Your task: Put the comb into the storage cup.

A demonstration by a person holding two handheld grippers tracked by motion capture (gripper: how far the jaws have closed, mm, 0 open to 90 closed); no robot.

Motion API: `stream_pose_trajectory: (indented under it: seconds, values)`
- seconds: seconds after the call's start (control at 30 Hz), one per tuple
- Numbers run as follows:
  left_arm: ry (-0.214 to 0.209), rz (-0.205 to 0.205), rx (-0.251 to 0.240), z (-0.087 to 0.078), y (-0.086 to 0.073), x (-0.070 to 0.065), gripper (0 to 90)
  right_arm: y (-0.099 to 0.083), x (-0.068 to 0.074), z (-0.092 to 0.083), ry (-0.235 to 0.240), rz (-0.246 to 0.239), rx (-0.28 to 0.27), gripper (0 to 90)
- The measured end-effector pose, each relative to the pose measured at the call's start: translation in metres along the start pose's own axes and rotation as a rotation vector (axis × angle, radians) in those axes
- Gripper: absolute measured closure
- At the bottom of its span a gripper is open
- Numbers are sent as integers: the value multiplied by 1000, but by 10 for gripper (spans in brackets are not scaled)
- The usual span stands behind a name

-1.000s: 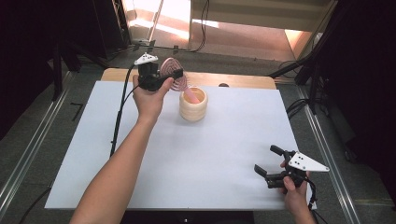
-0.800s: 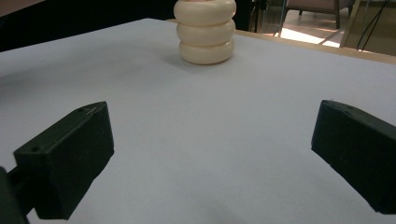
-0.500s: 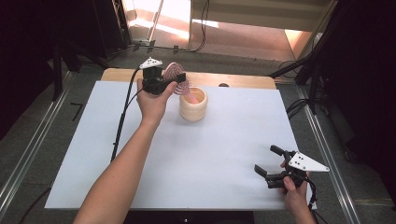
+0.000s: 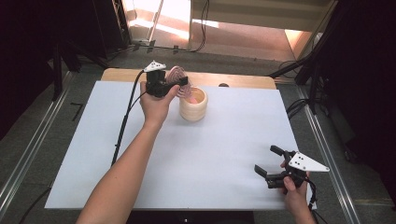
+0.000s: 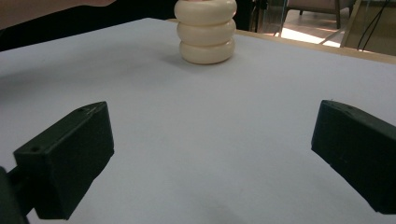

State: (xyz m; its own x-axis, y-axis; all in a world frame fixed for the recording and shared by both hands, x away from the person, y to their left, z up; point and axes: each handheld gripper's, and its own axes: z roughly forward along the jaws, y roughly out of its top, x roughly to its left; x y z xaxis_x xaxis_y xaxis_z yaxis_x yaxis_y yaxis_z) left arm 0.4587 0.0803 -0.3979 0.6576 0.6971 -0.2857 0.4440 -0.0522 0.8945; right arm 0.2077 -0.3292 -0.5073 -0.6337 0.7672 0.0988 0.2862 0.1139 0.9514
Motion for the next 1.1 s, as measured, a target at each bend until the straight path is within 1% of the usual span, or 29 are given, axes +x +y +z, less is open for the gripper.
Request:
stream_pose_trajectory:
  seconds: [0.27,0.37,0.57,0.63,0.73,0.83,0.87,0.9,0.97,1.07,1.1]
  values:
    - [-2,0,17,5,-5,0,635,0,0,0,2,-1,2,0]
    - [8,5,27,7,-6,0,635,0,0,0,1,1,1,0]
    - [7,-2,26,9,-8,1,633,0,0,0,3,0,1,0]
    - [9,-14,30,9,-8,2,630,0,0,0,1,3,1,0]
    - [-10,-34,44,10,-8,6,619,0,0,0,2,0,1,0]
    - [-29,-29,59,9,-9,7,602,0,0,0,3,1,2,0]
    - [-32,-28,65,10,-10,8,587,0,0,0,3,2,2,0]
    - [-31,-23,69,10,-10,8,557,0,0,1,3,2,2,0]
    - [-42,-18,68,9,-10,9,495,0,0,1,2,0,1,0]
    - [-43,-17,57,8,-9,8,368,0,1,1,5,2,3,0]
    - [-47,-19,50,7,-9,8,343,0,1,1,3,4,5,0]
